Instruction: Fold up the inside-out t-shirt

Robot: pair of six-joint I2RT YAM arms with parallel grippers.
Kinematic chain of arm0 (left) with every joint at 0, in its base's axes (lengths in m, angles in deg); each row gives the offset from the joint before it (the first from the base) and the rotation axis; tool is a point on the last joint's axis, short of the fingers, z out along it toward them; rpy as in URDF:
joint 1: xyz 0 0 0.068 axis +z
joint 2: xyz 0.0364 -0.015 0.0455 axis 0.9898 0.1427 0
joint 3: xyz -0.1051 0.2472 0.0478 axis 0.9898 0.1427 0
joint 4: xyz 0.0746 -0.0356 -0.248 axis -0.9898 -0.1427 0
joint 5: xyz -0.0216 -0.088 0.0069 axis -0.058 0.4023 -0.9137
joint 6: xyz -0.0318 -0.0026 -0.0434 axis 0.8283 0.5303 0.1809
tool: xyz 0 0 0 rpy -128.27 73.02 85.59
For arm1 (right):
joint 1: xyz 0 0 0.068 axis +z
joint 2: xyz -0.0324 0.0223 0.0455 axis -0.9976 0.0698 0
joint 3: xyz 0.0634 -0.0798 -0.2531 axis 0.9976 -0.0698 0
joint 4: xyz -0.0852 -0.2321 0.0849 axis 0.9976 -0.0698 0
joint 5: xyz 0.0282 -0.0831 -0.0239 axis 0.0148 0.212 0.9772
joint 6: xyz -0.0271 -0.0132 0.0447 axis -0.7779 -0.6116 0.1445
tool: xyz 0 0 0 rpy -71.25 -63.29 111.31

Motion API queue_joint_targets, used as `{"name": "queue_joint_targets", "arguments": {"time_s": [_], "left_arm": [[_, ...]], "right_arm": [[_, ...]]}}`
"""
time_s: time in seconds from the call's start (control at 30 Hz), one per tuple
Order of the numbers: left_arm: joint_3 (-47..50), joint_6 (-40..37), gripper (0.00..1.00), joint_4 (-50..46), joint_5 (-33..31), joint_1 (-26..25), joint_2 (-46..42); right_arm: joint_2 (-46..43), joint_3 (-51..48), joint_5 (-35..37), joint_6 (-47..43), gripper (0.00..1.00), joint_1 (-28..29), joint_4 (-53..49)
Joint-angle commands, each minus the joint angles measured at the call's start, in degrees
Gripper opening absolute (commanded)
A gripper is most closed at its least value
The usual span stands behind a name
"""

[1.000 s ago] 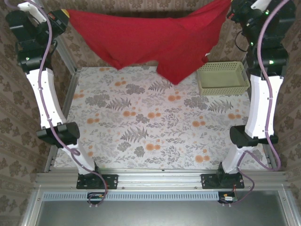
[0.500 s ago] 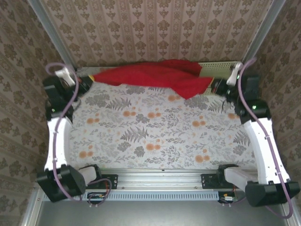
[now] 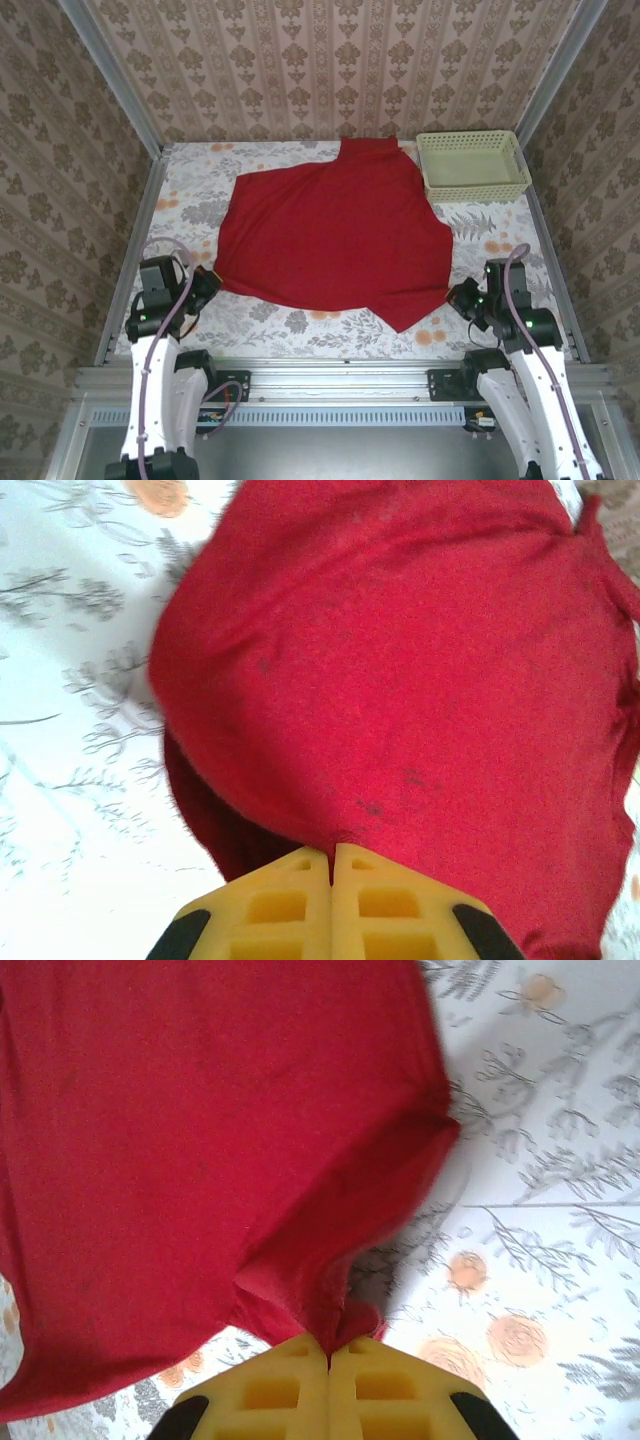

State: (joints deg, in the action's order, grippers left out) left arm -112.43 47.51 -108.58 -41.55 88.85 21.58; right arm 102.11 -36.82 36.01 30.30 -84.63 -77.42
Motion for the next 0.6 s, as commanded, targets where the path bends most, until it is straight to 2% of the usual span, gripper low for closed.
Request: {"name": "queue_joint_targets", "arguments": {"time_s": [0.0,0.13,0.23,0.33,0.57], "left_arm": [[1.74,4.88,0.0,-6.14,-5.92,-0.27,-5.16],[3.73,7.62,0.0,-9.91,-7.96,-0.61,-10.59],[5.38,9.08,0.02,-6.24,-6.55,-0.71,-11.03],[4.66,8.46,0.02,1.44,-3.79,-1.02,-4.52],[-4.75,3.74,0.03,11.24,-5.59,-3.49,15.33]], "right_arm": [[-4.56,-0.84,4.88,5.2,0.0,-0.05,-9.15],[-9.45,0.66,8.3,7.81,0.0,-0.03,-15.01],[-10.15,1.5,7.52,8.39,0.0,-0.05,-13.0],[-5.32,3.44,6.63,7.54,0.0,-0.05,-6.63],[14.44,12.99,8.56,0.59,0.0,0.08,7.43]]}}
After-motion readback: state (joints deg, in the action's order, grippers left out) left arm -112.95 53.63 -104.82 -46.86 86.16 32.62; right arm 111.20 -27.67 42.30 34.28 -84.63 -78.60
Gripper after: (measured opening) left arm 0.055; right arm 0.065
